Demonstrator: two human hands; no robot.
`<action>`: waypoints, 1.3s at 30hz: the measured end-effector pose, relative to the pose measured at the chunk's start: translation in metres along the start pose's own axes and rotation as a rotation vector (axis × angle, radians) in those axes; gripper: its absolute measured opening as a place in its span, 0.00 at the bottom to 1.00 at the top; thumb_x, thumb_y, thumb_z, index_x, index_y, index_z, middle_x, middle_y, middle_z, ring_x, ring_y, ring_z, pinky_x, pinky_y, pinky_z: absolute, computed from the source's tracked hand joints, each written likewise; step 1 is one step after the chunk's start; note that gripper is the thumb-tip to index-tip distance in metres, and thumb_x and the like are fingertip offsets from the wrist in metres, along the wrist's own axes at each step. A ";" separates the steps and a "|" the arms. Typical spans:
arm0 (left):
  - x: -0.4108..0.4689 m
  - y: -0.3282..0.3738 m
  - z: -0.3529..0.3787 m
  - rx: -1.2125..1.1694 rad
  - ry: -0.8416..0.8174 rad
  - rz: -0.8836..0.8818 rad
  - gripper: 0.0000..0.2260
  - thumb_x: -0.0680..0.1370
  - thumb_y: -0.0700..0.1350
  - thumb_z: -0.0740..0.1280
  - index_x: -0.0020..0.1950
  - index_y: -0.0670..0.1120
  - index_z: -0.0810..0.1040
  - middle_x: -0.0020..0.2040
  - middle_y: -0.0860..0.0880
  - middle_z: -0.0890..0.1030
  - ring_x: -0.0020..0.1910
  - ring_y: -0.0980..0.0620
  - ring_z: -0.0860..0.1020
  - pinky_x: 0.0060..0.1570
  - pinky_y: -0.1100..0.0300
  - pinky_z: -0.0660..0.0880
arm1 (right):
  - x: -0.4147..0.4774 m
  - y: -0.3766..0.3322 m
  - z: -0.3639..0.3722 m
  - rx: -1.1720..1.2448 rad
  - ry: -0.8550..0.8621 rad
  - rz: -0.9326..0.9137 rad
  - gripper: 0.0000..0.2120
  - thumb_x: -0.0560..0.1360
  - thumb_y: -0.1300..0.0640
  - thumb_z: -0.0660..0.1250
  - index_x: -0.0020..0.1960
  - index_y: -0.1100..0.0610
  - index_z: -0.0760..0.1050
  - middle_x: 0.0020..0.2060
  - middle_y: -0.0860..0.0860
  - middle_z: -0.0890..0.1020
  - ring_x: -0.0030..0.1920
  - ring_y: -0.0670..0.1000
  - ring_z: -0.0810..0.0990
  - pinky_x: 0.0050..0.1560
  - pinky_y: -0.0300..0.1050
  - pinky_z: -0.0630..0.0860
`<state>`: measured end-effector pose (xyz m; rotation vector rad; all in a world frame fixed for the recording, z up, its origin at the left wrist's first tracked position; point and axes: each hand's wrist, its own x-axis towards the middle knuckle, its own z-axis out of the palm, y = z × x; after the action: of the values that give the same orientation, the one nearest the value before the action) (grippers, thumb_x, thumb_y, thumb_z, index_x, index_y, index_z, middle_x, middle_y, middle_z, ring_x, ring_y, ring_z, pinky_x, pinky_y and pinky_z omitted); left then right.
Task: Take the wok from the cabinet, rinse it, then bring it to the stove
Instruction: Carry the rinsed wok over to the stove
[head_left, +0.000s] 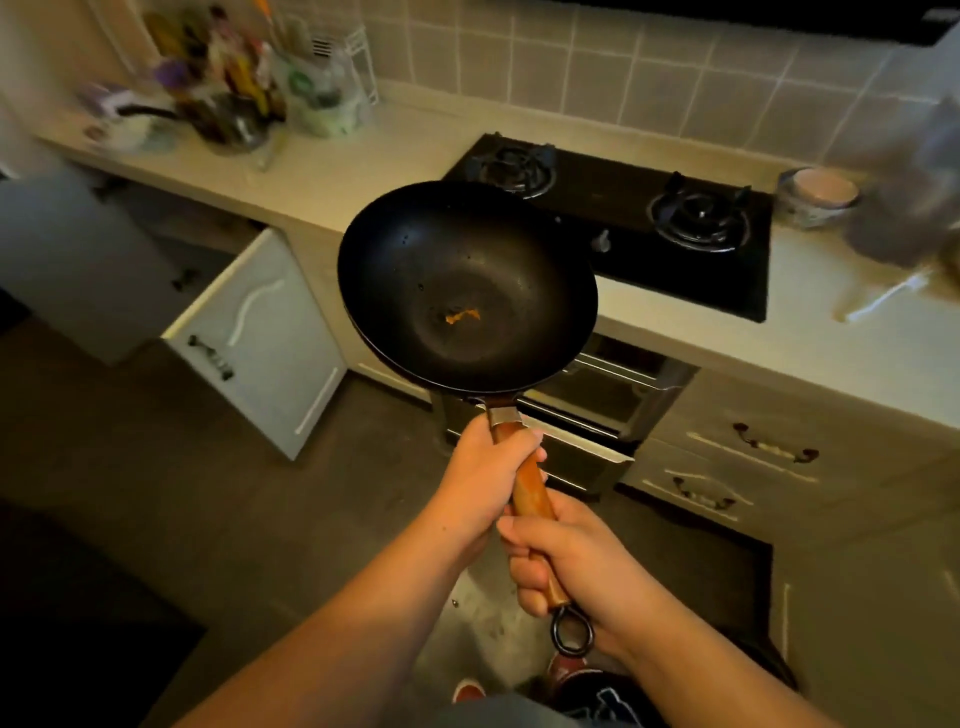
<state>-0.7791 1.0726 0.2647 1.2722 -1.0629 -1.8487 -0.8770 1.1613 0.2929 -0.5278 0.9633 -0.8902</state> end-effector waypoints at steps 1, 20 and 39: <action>0.004 0.004 -0.010 -0.005 0.017 0.010 0.06 0.77 0.44 0.69 0.54 0.47 0.78 0.39 0.48 0.82 0.37 0.52 0.81 0.39 0.58 0.79 | 0.011 -0.002 0.005 -0.010 -0.023 0.006 0.04 0.78 0.65 0.64 0.45 0.59 0.71 0.27 0.51 0.72 0.23 0.45 0.70 0.21 0.38 0.71; 0.223 0.142 -0.144 0.019 0.203 0.167 0.02 0.78 0.44 0.67 0.49 0.48 0.75 0.33 0.54 0.82 0.33 0.56 0.82 0.34 0.63 0.79 | 0.287 -0.156 0.035 -0.203 -0.237 0.075 0.05 0.77 0.65 0.64 0.47 0.57 0.69 0.29 0.51 0.70 0.24 0.46 0.70 0.22 0.39 0.70; 0.396 0.248 -0.273 0.193 -0.033 0.130 0.05 0.79 0.43 0.67 0.52 0.43 0.75 0.38 0.48 0.81 0.35 0.54 0.82 0.37 0.58 0.78 | 0.471 -0.221 0.111 -0.236 -0.040 -0.090 0.04 0.77 0.59 0.65 0.46 0.58 0.71 0.27 0.50 0.72 0.25 0.48 0.71 0.27 0.40 0.72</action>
<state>-0.6327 0.5512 0.2621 1.2521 -1.3357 -1.7079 -0.7411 0.6464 0.2854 -0.7929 1.0209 -0.8479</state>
